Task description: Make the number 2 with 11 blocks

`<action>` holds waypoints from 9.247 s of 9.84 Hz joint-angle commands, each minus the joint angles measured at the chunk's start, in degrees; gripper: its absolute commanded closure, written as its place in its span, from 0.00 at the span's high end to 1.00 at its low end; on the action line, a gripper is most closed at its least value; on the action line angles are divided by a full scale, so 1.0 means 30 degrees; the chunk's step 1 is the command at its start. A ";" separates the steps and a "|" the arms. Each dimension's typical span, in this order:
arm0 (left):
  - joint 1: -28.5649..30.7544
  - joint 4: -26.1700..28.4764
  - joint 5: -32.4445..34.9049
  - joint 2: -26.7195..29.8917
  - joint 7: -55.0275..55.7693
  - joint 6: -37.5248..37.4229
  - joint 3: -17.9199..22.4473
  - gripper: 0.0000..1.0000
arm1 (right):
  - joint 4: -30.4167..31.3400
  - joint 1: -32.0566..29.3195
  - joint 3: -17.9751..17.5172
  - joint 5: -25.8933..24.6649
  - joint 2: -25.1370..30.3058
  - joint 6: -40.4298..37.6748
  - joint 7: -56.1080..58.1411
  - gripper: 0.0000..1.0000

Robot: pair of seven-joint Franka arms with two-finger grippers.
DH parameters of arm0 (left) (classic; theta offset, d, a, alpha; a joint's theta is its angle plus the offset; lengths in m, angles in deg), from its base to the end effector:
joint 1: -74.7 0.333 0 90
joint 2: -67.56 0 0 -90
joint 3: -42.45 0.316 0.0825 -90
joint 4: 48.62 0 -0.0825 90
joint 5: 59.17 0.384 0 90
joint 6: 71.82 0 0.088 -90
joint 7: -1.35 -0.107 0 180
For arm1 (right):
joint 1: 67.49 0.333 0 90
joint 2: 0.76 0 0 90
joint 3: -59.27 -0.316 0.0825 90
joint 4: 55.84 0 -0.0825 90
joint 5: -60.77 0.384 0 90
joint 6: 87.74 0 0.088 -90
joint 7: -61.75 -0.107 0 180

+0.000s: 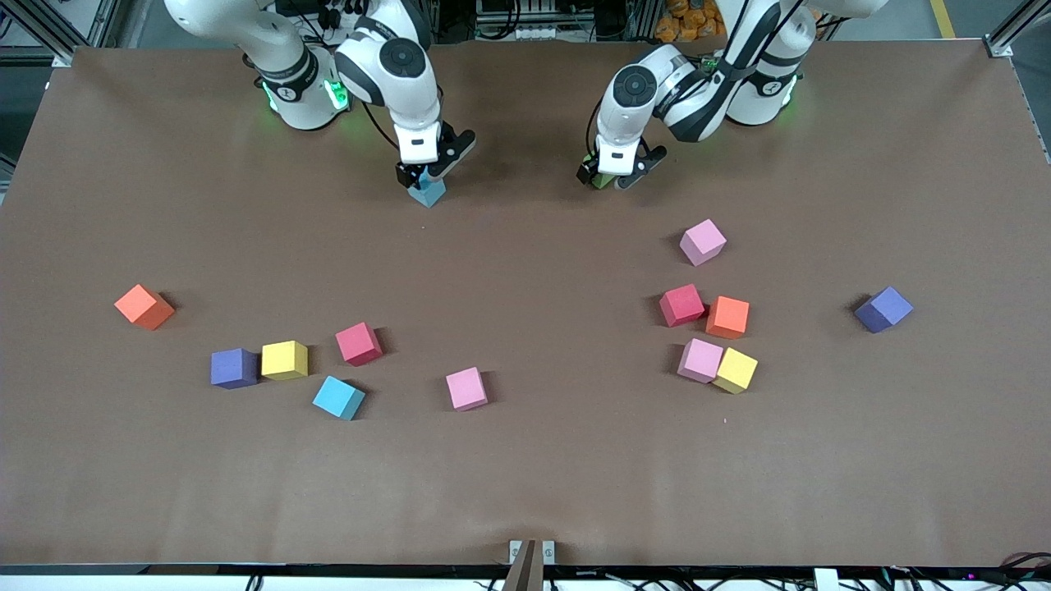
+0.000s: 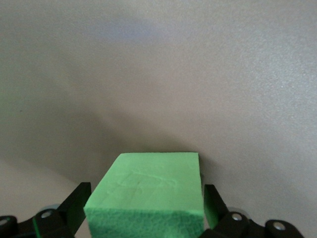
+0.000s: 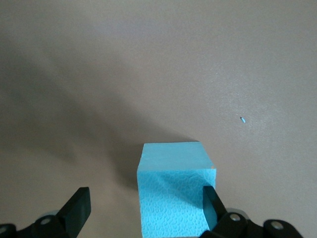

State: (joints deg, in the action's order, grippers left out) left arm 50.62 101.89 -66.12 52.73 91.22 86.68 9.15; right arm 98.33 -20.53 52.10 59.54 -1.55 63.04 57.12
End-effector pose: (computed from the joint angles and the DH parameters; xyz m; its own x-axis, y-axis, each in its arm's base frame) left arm 0.2162 -0.3595 0.1679 0.7529 0.6345 -0.1748 0.6285 -0.7720 -0.0949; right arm 0.2362 0.3279 0.2218 0.6335 0.7704 -0.0720 0.7729 -0.6343 0.0132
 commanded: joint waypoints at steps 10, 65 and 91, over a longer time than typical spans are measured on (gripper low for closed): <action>-0.1460 -0.4749 -0.0555 -0.0734 1.0634 0.0106 -0.0120 0.00 | 0.0174 -0.1854 0.0222 -0.1818 -0.0088 0.0833 0.3477 1.00; 0.5741 -0.1241 0.3165 0.2865 -0.9036 -0.4173 0.5300 1.00 | -0.7238 0.4295 0.0046 -0.3839 -0.5976 -0.0515 0.0493 1.00; 0.0002 -0.3673 -0.4657 0.1521 0.9589 -0.3355 -0.0149 0.00 | -1.6490 -1.1577 0.0251 -0.0675 -0.7960 -0.7138 0.3885 1.00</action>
State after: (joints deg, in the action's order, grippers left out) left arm 51.99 91.45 -78.61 59.09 117.46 74.98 9.08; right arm 53.68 -53.23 53.77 56.44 -20.56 41.80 67.41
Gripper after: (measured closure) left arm 0.396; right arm 0.000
